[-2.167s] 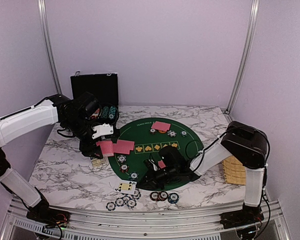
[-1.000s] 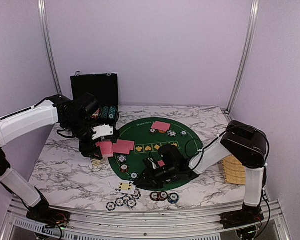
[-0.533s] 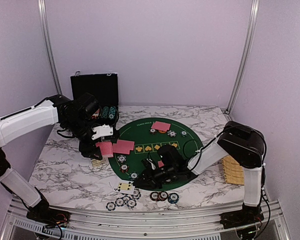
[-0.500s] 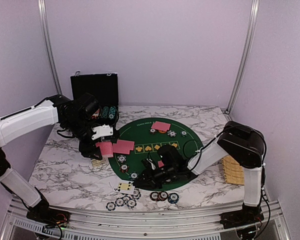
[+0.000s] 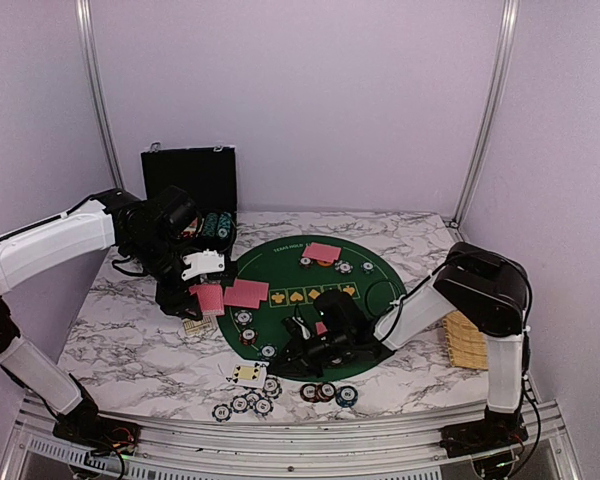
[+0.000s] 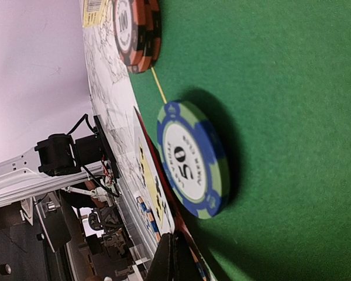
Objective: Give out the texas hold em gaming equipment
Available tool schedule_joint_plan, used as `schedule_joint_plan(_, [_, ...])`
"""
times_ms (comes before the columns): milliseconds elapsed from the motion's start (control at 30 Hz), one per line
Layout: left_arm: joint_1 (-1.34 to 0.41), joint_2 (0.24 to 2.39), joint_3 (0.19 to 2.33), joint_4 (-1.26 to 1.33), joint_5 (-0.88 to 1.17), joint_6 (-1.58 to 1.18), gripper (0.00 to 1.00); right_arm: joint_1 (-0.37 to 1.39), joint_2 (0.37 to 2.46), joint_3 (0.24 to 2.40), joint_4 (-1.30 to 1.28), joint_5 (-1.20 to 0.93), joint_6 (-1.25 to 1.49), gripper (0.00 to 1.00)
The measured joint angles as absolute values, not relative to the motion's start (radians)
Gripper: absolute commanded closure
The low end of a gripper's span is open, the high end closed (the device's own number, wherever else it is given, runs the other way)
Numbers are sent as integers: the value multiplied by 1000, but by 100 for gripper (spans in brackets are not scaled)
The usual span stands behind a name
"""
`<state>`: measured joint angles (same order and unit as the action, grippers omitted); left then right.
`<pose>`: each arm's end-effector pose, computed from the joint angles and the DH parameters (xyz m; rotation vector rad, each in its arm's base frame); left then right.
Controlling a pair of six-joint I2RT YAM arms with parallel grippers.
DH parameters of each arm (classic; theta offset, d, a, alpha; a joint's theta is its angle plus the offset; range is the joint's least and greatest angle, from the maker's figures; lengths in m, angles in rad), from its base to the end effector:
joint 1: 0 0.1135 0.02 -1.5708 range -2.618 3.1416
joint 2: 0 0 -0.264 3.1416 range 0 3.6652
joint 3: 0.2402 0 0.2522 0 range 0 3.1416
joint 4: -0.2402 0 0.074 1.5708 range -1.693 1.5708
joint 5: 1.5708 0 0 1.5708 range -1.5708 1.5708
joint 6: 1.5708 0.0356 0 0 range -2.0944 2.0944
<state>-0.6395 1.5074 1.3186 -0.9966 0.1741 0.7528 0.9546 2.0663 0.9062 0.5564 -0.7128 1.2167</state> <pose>0.2339 -0.1817 0.2889 1.7930 2.0726 -0.2085 0.2014 0.3247 0.0878 0.1576 -2.5388 -1.5931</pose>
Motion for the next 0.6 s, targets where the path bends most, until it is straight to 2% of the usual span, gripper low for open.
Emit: schedule_joint_plan(600, [-640,1507,1319,-998,163,753,100,859,1997,825,606,-669,1201,100])
